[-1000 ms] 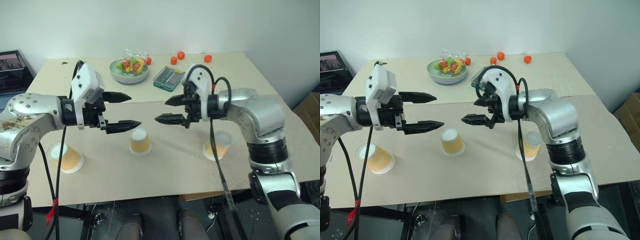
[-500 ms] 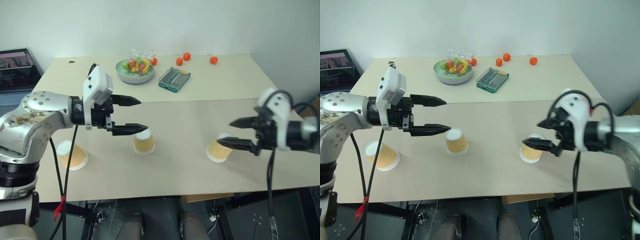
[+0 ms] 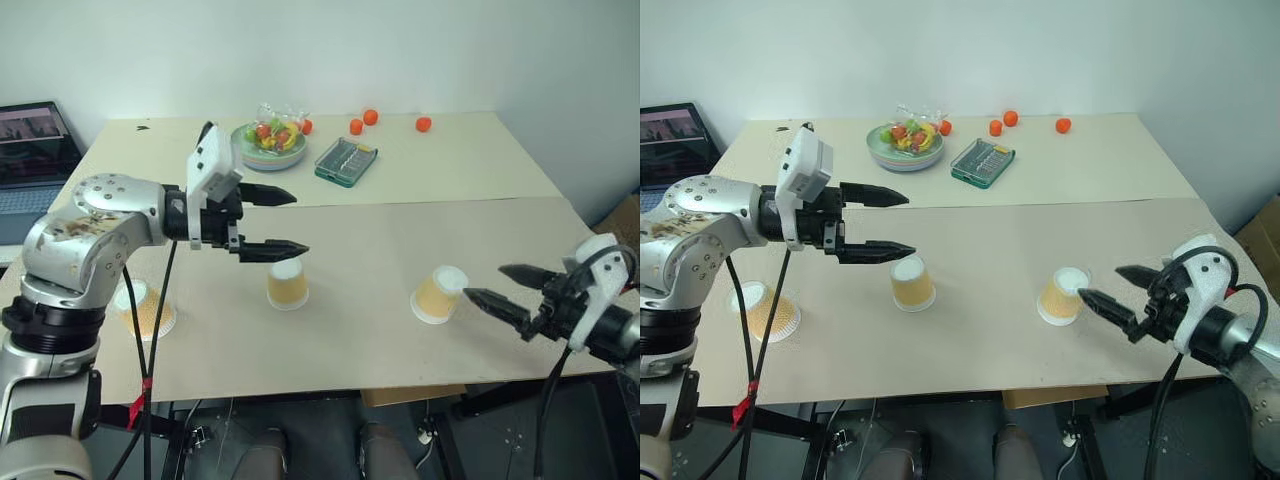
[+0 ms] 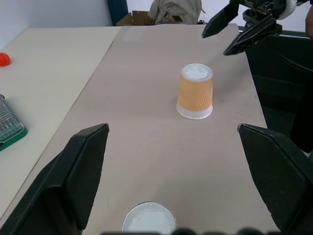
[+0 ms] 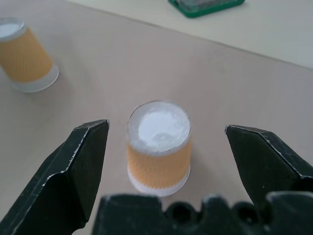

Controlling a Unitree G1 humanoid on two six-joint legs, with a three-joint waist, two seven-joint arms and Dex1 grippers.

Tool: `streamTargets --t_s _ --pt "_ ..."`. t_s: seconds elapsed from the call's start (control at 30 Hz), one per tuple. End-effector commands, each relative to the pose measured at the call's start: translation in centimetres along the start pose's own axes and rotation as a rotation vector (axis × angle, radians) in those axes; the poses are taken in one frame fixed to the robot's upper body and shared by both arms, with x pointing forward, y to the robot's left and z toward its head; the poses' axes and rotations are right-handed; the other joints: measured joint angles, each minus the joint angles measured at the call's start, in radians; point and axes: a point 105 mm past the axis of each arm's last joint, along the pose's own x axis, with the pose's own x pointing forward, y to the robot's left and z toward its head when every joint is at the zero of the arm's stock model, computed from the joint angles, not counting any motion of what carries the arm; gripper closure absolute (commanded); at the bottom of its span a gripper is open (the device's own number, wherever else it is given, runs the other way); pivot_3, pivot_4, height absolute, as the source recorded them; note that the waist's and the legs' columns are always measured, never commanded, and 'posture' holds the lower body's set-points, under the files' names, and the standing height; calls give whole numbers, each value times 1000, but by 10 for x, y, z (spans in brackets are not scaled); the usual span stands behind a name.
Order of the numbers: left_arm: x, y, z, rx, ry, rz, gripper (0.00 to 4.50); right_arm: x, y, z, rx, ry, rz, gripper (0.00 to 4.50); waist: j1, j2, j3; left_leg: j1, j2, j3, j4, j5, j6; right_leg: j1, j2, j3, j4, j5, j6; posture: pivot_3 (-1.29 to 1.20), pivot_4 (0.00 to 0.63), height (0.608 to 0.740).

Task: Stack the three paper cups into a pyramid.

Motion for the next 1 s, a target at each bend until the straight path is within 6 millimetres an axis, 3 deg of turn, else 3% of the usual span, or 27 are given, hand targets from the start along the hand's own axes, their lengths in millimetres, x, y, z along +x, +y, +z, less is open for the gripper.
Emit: streamTargets --t_s 0.03,0.37,0.73,1.0 --pt "-4 3 13 58 -14 23 0 6 3 8 -43 -59 -1 62 1 0 0 0 0 0 0 0 0 0 0 0 0 1 -1 0 150 740" --pt "-5 7 13 59 -6 47 0 23 24 7 11 -94 88 62 0 0 0 0 0 0 0 0 0 0 0 0 0 2 -4 0 150 740" --pt "-3 14 20 69 -9 73 0 38 13 -12 25 -70 78 62 -1 0 0 0 0 0 0 0 0 0 0 0 0 2 -3 0 150 740" --pt "-2 15 19 67 -11 86 0 38 0 0 -12 -86 79 62 -1 0 0 0 0 0 0 0 0 0 0 0 -1 2 -4 0 150 740"
